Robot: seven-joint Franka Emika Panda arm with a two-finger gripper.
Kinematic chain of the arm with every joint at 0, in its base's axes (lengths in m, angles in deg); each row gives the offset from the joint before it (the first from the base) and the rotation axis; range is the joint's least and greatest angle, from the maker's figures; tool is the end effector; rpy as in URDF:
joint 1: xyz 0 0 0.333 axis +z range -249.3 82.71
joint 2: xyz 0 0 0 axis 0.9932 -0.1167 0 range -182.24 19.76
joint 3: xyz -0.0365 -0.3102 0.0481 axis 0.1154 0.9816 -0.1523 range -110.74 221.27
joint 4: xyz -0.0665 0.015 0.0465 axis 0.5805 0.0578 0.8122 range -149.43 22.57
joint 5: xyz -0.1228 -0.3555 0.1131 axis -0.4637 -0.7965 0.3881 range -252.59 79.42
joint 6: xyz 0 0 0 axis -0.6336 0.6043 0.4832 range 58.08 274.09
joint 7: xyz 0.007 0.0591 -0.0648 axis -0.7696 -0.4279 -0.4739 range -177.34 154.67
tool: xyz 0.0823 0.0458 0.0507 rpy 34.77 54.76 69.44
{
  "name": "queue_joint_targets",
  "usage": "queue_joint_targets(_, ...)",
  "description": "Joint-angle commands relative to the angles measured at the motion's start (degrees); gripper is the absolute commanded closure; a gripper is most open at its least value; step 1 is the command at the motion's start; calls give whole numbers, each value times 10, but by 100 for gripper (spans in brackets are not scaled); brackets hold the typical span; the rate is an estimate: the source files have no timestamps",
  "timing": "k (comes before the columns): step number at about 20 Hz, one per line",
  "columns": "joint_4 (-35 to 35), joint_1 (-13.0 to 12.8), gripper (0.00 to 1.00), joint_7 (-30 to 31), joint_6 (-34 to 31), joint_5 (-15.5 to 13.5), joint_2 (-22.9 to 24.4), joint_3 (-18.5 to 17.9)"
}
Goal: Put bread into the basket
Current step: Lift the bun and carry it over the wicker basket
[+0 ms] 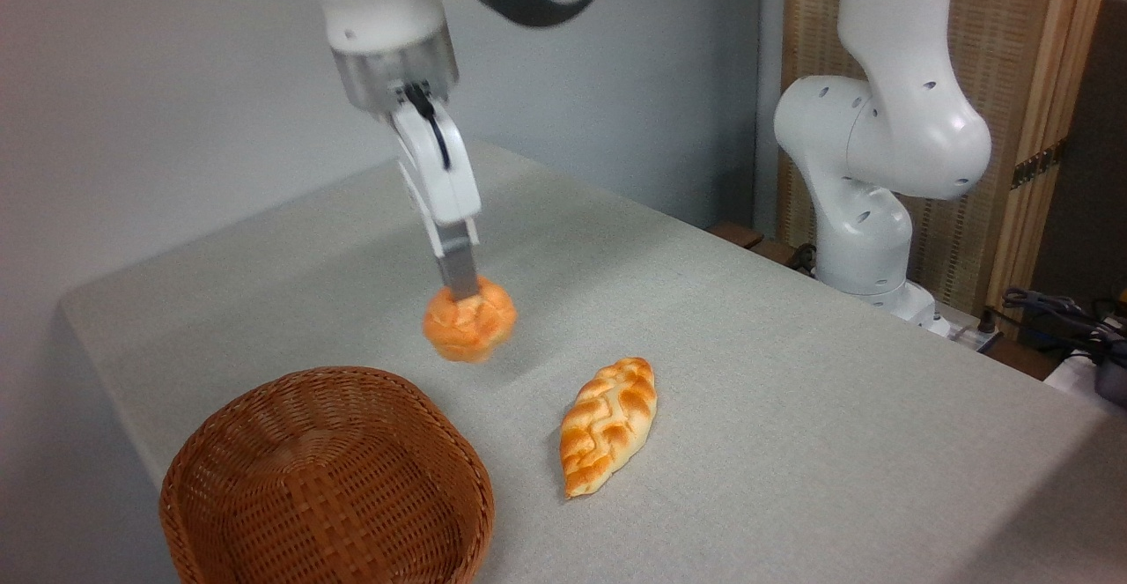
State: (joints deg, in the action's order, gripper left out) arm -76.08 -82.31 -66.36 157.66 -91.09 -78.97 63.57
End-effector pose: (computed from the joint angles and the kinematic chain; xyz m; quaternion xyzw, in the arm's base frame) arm 0.5416 -0.0781 0.5545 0.8584 -0.5115 -0.0001 0.0393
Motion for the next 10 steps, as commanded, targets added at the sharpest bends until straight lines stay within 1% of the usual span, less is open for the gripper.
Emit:
queue_joint_targets(1, 67, 0, 94, -5, 80, 8, -65, -11)
queue_joint_targets(2, 68, 1, 94, -5, 101, 8, -72, -11)
queue_joint_targets(5, 69, 2, 95, -6, 200, 9, -106, -12)
queue_joint_targets(7, 69, 3, 97, -6, 242, 9, -124, -12)
queue_joint_targets(9, 69, 3, 96, -5, 254, 9, -134, -11)
queue_joint_targets(10, 69, 3, 83, -6, 254, 9, -140, -9)
